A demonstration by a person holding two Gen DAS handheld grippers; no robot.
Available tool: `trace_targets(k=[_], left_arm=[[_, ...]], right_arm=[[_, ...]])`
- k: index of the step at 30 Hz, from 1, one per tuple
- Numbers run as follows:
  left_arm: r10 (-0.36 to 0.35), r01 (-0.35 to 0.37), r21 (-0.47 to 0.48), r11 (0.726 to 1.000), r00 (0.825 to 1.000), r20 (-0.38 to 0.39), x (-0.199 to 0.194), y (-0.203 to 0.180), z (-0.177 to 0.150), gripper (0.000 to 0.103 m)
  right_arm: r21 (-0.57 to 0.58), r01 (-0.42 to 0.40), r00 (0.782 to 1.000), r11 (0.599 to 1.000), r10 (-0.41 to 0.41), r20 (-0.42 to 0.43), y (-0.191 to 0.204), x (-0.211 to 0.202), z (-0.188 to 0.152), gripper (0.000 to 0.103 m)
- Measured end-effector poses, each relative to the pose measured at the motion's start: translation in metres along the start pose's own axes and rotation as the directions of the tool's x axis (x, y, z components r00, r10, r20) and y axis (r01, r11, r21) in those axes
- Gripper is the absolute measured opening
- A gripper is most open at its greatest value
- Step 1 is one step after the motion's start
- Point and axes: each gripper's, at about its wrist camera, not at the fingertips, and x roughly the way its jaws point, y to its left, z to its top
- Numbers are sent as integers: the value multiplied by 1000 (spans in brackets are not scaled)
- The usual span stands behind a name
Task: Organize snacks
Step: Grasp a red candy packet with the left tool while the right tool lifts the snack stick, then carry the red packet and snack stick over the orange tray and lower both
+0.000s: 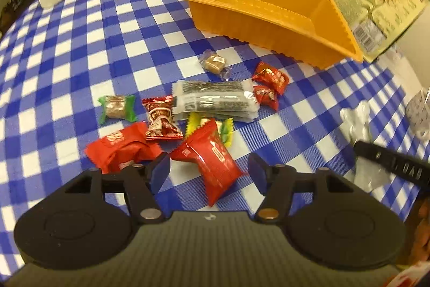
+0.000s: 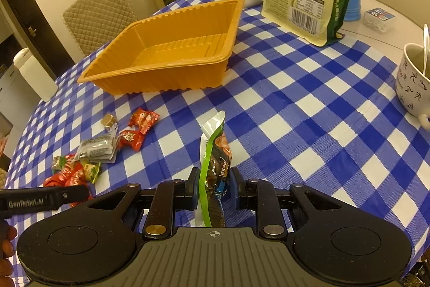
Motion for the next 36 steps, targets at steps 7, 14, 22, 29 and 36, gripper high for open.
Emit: trace_targets(k=[7,14,22,29,36], left_arm=[[33,-33,77,996,999,7,9,-17,2,52],[33,-31,125,992,999,-12,13,-18,-7,30],[47,-46,137,989,999,-2,8,-13,-9,24],[47,-53,177,983,998,40,-4,-15,-7,23],[20,-38,204,978,996,88,-27,-14,4,23]], right_arm=[[6,12,1000,1000,-12,3,-4,-5,-2,23],[-6,19,1000,1000,-19,7,-7,-10,-3,23],[-24,9,1000,1000,-9,0,-6,-14,-5,23],[-46,-5,1000,999,5,1,-2,-18,-5,23],[-72,-31,999,997,32,21,6,-25,1,23]])
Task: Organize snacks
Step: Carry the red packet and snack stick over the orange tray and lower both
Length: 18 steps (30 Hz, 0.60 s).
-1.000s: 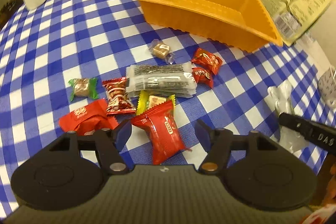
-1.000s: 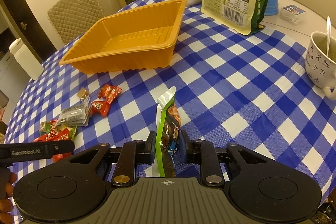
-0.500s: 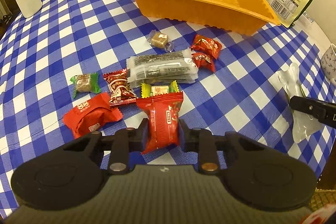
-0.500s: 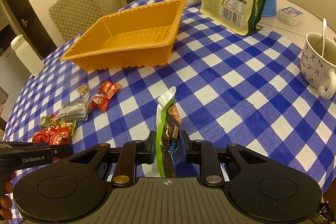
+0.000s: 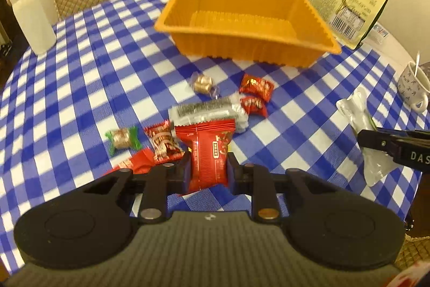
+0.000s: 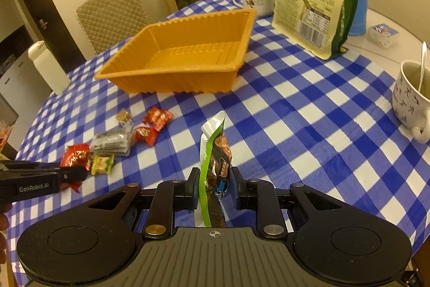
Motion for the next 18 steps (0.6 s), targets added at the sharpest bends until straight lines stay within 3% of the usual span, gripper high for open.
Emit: trace_targets(k=[8,18], left_arm=[[0,-2,53,999,999,49,-11,3,33,23],[-37,22,111,994,990,136,7,-8,101,23]], right_arm=[[-31,-51,998,998,53,42,11,-3,24,23],[-74,-79,990,994,87,115,17,14,75,23]])
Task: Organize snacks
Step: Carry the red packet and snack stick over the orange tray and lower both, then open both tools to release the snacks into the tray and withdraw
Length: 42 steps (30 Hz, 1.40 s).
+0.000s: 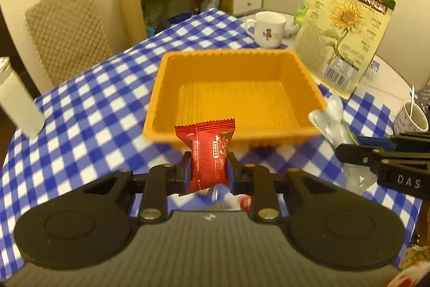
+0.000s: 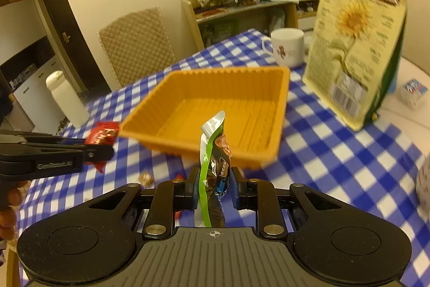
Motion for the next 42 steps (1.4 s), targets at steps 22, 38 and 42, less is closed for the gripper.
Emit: trace_targets(k=[22,38,42], left_arm=[[-84,87,30,996,992,-97,123,0,67,23],[-109,113,20,993,985,-136,144,7,65,30],[-116,115,-11,993,985,-129,135,19,64,30]], right_arm=[[39,71,997,997,-70,-17,-25,89,61,23],[80,98,995,992,-96,-23,-30,102,62,23],[90,99,995,991,-98,-12,-29,101,64,23]])
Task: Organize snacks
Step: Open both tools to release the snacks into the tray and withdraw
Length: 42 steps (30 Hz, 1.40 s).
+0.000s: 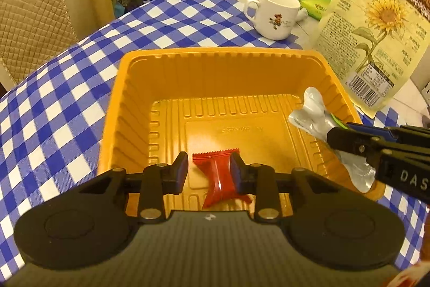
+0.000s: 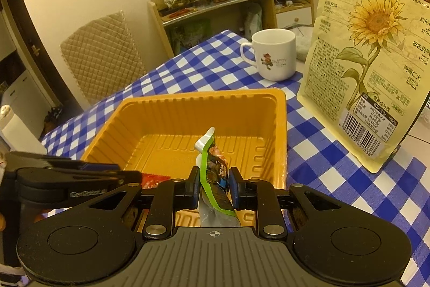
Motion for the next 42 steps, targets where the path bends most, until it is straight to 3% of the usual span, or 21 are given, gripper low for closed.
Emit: trace_targets(k=[9,14,18,19,32,42], left_arm=[[-10,11,-41,999,1000,28,-21,19,-4,30],[-17,19,-53,998,999,45,-31,25,-9,34],[-22,25,-57,998,998,62,-41,28,-14,42],[-21,25,-59,998,998,65,-43,29,-16,42],[30,-23,-109,994,998,64,-106,8,-68,46],[94,-82,-198,977,994,54,-171,-28,-127,50]], right_arm=[[19,-8,1000,1000,8,18,11,7,7,23],[105,-24,998,994,18,63,12,12,8,25],[145,-46,995,988,33,92,9,2,8,59],[141,-36,994,989,21,106,9,-3,8,63],[43,-23,1000,999,22,21,10,-71,-29,63],[-67,-90,995,994,87,-45,16,-132,-73,63]])
